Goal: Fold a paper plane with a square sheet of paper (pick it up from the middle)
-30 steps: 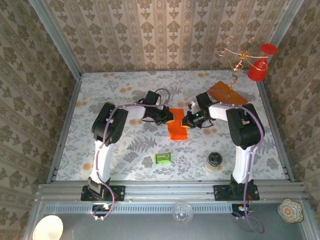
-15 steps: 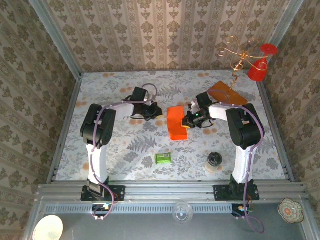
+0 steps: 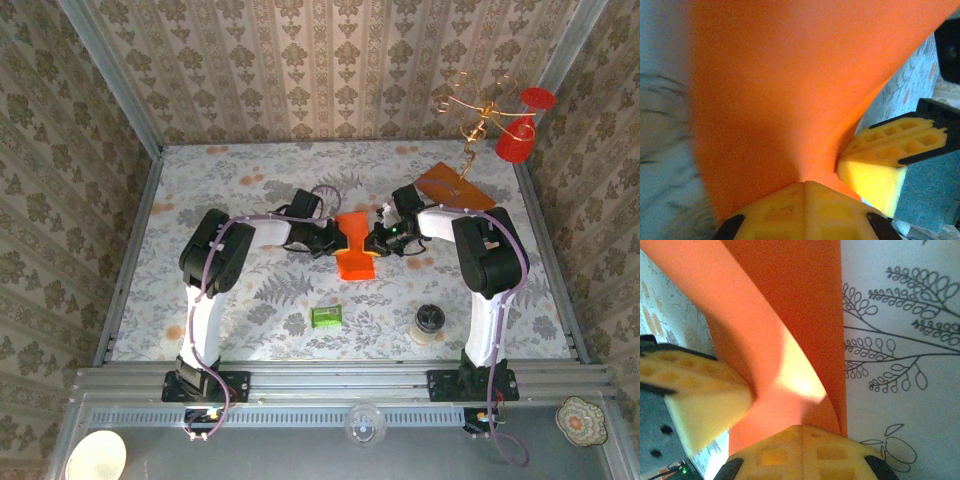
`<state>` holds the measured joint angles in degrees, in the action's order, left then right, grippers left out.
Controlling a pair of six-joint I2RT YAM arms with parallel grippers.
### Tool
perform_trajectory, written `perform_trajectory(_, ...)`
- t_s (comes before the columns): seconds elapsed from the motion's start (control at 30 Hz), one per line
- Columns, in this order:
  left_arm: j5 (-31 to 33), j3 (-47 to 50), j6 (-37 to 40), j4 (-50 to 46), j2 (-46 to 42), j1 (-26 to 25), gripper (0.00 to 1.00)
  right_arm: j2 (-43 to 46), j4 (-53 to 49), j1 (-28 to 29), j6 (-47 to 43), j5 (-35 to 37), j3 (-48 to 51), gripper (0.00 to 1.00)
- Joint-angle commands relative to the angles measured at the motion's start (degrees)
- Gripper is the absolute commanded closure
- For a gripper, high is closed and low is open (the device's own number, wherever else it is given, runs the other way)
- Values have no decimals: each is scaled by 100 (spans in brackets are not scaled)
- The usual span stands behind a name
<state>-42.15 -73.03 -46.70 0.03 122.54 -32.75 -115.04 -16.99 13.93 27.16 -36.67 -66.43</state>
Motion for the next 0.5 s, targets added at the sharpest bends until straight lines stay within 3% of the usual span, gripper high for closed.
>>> perform_trajectory(0.0,189,252,240,-226,-56,488,100,-455,-779,-38,10,1263,322,94)
perform_trajectory(0.17,127,215,424,-411,-346,839,100,-457,-779,-38,16,1271,315,94)
perform_trajectory(0.47,-302,-413,-51,139,-73,117,100,-475,-788,-31,26,1285,315,94)
